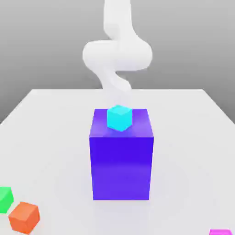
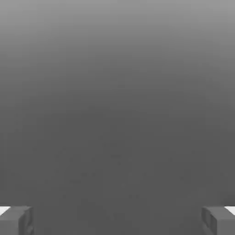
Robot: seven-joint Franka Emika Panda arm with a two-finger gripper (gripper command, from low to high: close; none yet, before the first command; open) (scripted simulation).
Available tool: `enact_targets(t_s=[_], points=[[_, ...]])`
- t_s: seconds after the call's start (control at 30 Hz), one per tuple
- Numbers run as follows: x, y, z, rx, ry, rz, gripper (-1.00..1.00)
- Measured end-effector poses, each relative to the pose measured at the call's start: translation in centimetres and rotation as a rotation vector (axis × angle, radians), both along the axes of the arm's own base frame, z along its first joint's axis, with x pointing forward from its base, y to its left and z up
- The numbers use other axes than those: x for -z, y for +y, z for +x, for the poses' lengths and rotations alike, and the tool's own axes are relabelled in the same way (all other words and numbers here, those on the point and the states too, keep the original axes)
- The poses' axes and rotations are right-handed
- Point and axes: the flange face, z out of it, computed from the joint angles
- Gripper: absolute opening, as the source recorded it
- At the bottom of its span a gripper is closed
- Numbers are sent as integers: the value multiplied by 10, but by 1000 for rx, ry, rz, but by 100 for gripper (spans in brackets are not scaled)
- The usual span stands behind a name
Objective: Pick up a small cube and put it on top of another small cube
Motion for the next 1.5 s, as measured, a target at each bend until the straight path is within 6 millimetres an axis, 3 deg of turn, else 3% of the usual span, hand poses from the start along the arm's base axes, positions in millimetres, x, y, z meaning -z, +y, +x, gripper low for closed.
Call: enact_targets(t_s=[0.33,0.63,0.87,1.1,1.23,1.27,1.5], points=[[121,62,108,32,228,-47,0],[256,125,163,23,419,-57,0],[368,169,177,17,565,-34,0],[476,218,162,6,712,15,0],[540,227,159,5,738,27,0],[552,227,158,5,739,27,-100],[553,228,158,4,739,28,-100]])
